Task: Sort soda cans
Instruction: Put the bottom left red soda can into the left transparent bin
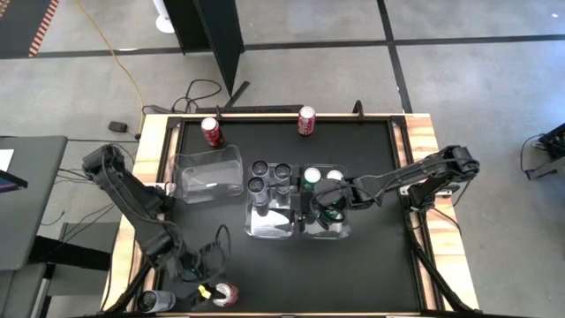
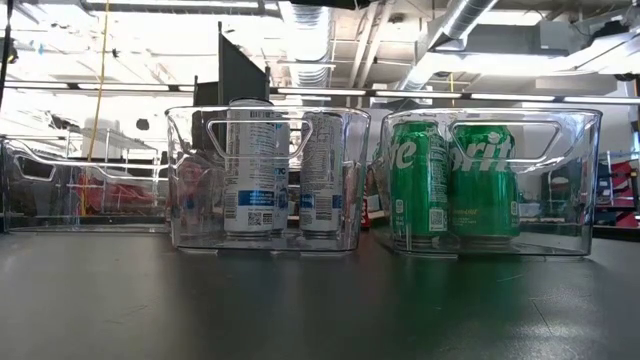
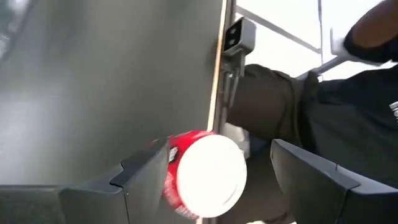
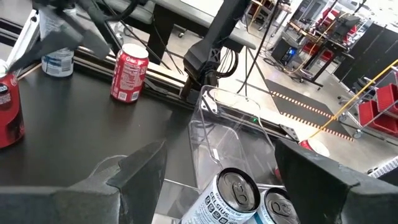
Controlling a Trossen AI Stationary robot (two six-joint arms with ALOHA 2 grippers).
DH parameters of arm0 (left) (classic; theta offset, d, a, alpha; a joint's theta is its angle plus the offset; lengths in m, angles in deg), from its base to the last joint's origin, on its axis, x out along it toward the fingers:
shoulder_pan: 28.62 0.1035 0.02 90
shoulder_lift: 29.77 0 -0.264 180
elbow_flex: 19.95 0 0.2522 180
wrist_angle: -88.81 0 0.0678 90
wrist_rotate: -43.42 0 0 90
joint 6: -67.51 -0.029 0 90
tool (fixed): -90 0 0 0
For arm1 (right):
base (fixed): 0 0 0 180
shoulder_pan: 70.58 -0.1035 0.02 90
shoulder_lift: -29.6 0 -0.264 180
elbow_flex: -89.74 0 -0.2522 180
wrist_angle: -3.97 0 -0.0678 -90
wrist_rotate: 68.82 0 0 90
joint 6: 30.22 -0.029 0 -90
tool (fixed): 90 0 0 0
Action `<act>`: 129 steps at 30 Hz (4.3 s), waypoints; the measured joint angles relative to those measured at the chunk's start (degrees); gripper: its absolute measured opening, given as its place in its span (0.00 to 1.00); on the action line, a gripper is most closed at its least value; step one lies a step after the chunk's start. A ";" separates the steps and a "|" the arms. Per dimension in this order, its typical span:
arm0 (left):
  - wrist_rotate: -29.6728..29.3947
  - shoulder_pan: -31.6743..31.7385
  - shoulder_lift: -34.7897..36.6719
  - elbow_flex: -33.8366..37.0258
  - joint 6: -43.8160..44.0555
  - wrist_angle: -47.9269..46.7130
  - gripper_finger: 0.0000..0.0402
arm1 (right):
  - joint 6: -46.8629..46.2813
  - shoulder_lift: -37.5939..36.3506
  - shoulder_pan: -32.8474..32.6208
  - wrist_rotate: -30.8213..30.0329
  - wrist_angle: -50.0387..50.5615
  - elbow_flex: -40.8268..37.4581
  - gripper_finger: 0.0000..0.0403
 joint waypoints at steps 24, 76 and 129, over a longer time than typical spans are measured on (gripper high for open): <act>11.29 2.19 -1.33 -10.29 11.93 -26.07 0.70 | 1.96 -0.04 -1.50 2.53 1.13 0.81 0.78; 1.91 0.35 -13.77 -25.27 1.34 -45.26 0.98 | -6.94 -9.65 6.44 -7.89 17.57 0.74 0.78; 5.84 0.55 -19.52 -25.16 9.35 -32.73 0.99 | -7.03 -9.07 6.44 -7.87 17.84 0.72 0.78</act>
